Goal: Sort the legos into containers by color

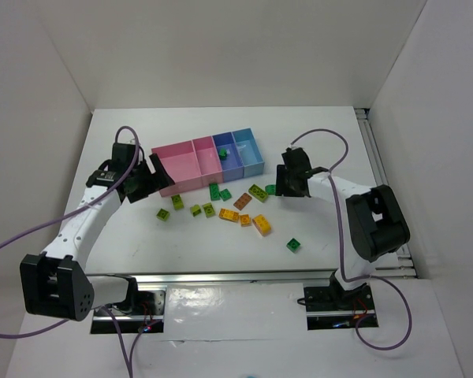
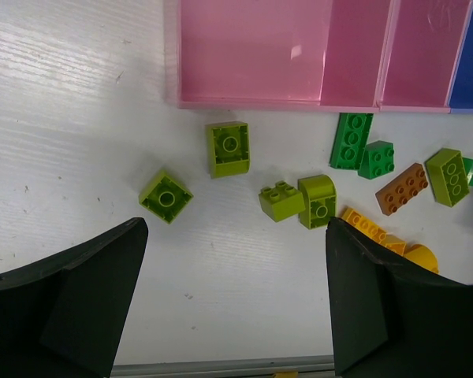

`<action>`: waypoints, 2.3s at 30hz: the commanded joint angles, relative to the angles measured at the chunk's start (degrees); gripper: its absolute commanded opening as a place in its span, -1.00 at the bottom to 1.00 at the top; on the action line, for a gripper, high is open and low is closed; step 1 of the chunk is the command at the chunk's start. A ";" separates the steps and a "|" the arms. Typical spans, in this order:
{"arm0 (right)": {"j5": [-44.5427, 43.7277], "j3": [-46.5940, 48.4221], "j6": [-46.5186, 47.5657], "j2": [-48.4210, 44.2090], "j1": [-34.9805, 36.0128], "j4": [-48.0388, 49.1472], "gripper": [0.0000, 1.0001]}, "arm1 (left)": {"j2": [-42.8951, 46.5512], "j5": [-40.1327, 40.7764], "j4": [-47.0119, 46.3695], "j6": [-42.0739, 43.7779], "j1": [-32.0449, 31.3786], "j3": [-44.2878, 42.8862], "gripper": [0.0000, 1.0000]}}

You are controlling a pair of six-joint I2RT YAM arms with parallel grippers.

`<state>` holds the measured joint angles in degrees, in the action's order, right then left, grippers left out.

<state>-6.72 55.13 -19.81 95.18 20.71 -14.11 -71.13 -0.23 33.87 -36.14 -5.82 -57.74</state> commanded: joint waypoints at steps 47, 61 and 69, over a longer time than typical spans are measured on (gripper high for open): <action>-2.14 7.27 11.74 10.04 3.72 11.14 -0.23 | -3.84 0.23 -2.49 -1.74 -5.07 -0.01 0.88; -5.58 14.28 3.11 -1.34 10.14 3.22 -0.51 | -5.68 8.48 2.86 -2.26 -5.07 -1.15 0.86; -4.71 36.26 4.26 15.02 12.69 0.84 -0.42 | -8.14 15.87 7.70 -1.74 -4.55 -1.76 0.81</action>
<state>-11.53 84.97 -15.59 106.52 32.93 -11.27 -78.26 11.88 38.28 -37.87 -10.70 -57.36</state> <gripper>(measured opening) 0.441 0.905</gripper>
